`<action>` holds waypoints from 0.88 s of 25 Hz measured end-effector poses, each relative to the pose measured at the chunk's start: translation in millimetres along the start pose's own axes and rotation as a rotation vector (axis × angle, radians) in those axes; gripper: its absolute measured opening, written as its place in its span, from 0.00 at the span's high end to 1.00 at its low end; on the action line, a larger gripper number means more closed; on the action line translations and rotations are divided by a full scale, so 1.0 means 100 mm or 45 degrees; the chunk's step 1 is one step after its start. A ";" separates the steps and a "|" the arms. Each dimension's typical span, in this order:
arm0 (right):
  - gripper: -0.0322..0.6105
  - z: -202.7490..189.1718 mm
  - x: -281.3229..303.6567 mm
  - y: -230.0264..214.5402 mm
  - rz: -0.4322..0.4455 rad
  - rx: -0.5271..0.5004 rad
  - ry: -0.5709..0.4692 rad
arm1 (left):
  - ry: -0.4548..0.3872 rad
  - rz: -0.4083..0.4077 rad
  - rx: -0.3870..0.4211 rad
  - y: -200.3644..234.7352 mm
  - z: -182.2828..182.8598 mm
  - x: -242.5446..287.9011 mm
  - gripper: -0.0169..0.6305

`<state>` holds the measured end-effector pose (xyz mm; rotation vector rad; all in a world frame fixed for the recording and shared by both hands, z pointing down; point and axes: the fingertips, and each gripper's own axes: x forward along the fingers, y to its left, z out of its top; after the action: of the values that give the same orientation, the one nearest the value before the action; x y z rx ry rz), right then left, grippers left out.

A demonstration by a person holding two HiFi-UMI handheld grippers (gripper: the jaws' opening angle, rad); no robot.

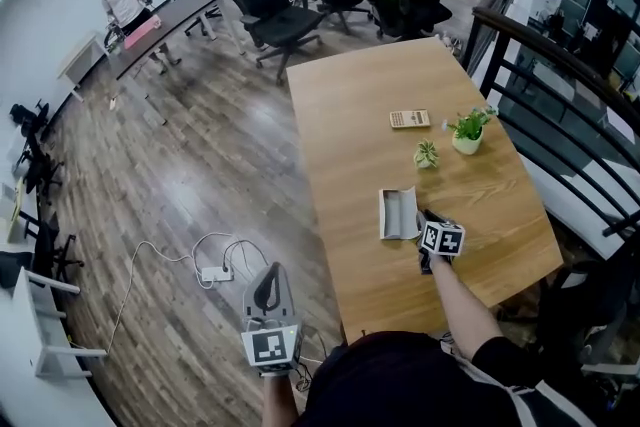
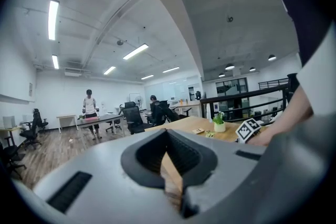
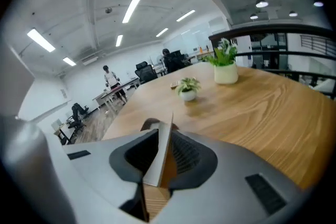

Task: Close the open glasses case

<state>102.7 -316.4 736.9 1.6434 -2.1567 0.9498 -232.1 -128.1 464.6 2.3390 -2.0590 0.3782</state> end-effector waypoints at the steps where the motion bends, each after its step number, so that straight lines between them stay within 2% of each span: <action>1: 0.81 -0.08 0.06 -0.06 -0.020 0.026 0.029 | 0.002 0.012 0.003 0.02 0.00 -0.02 0.98; 7: 0.81 -0.28 0.21 -0.05 -0.013 0.091 0.087 | 0.036 0.063 0.002 0.18 -0.06 -0.08 0.98; 13: 0.81 -0.41 0.28 -0.01 -0.008 0.110 0.133 | 0.054 0.054 0.011 0.17 -0.08 -0.06 0.98; 16: 0.90 -0.36 0.26 -0.02 -0.014 0.109 0.106 | 0.057 0.051 -0.001 0.16 -0.09 -0.04 0.98; 19: 0.90 -0.32 0.25 -0.02 -0.028 -0.001 0.127 | 0.059 0.050 -0.004 0.14 -0.11 -0.02 0.98; 22: 0.91 -0.29 0.23 0.02 -0.083 -0.313 0.185 | 0.053 0.050 -0.008 0.15 -0.10 0.00 0.98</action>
<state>88.1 -315.2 770.7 1.4710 -2.0191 0.7279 -248.2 -128.8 471.8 2.2695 -2.0872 0.4168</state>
